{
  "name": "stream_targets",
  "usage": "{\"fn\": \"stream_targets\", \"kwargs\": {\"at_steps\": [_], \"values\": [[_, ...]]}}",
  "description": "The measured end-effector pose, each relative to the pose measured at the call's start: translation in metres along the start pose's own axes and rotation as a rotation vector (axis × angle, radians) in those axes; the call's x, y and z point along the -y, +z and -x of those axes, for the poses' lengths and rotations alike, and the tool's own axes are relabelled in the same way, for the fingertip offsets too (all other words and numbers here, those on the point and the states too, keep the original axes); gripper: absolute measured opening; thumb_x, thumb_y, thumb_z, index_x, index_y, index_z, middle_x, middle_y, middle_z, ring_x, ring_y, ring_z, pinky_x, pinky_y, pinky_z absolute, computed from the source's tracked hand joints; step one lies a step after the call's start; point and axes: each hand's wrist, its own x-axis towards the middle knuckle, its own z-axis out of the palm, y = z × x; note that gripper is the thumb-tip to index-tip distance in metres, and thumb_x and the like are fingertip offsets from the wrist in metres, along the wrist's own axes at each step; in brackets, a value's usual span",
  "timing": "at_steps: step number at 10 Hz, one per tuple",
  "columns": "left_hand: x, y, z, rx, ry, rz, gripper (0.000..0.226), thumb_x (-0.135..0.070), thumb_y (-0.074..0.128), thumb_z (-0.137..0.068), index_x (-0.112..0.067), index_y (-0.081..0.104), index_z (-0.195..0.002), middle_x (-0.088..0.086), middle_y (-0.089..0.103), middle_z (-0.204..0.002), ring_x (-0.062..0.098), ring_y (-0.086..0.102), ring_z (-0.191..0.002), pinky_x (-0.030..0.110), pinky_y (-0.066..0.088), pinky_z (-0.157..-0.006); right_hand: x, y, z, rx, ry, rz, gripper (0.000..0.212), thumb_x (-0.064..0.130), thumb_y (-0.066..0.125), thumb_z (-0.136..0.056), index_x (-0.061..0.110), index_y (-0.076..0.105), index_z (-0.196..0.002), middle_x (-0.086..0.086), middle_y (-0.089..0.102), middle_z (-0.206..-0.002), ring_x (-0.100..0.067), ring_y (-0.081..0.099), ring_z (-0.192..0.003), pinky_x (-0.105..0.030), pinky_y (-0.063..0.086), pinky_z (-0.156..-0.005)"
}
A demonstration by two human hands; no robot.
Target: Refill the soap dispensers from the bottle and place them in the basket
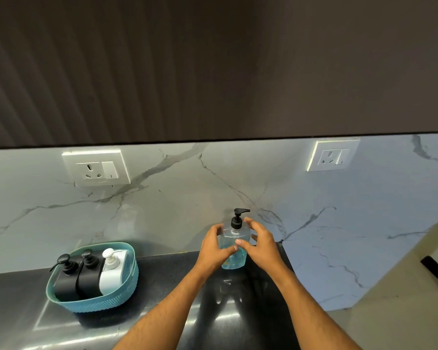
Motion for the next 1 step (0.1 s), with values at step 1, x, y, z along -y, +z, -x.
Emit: {"fn": "stream_targets", "kwargs": {"at_steps": [1], "values": [[-0.0041,-0.004,0.0084,-0.028,0.03,0.023,0.075,-0.03,0.079,-0.08,-0.014,0.045,-0.145,0.0,0.053,-0.142,0.015,0.052,-0.131,0.027,0.044,-0.104,0.0095,0.0008,0.0085,-0.017,-0.011,0.013,0.079,0.031,0.077,-0.089,0.024,0.035,-0.156,0.005,0.041,-0.158,-0.013,0.037,-0.146,-0.026,0.036,-0.112]]}}
